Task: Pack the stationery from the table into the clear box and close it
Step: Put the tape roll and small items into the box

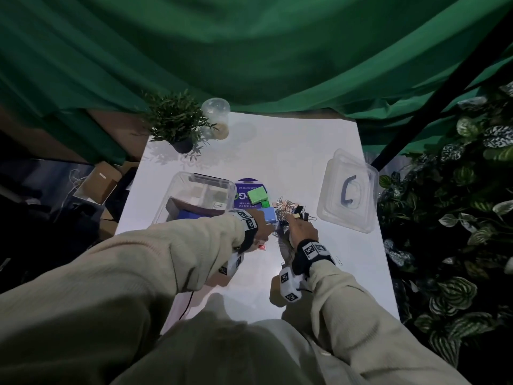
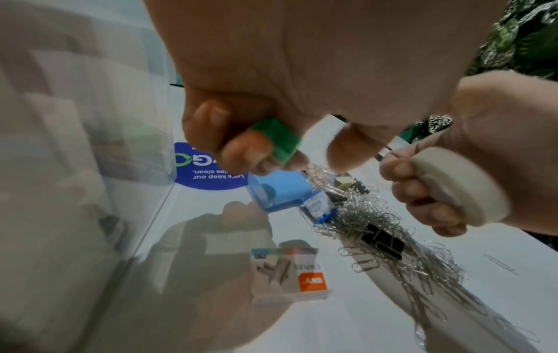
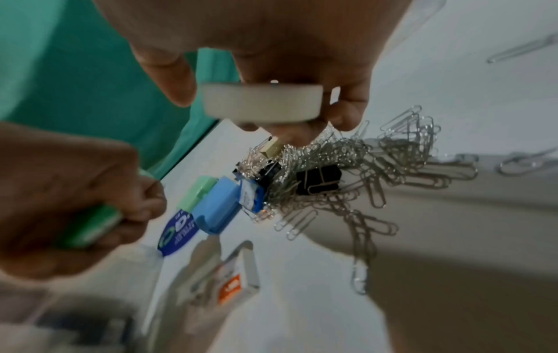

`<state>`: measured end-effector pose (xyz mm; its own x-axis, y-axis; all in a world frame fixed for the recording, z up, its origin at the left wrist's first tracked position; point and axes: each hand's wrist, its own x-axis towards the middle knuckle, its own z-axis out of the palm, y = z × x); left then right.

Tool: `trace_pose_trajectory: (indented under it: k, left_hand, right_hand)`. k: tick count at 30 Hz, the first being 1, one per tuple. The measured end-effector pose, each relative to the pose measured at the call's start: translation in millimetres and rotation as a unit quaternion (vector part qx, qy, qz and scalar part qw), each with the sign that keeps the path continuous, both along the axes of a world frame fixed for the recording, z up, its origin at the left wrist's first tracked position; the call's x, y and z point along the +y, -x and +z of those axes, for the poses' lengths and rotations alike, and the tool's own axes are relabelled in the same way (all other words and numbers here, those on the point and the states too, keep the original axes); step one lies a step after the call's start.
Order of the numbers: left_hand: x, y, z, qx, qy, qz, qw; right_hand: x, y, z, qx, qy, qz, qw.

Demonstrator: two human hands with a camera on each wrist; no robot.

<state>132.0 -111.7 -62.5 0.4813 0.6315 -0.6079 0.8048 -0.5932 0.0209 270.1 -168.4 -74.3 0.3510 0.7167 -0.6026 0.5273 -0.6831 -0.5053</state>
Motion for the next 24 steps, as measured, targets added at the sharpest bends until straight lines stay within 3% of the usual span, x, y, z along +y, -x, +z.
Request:
trace_pose_trajectory:
  k: [3,6,10,24]
  left_hand:
    - [9,3,6,0.017,-0.01,0.023,1.0]
    - [19,2,9,-0.008,-0.036,0.089,0.995]
    - [30,-2,10,-0.005,-0.041,0.099,0.994]
    - [30,-19,8,0.131,-0.04,-0.027,0.99]
  right_hand:
    - [-3,2,-10,-0.069,0.003,0.037,0.997]
    - [-5,1,-13,-0.084,-0.032,0.023,0.996]
    - [-2,5,-11,-0.097,-0.05,0.085,0.99]
    - [5,15,-22,-0.189,-0.074,0.196,0.959]
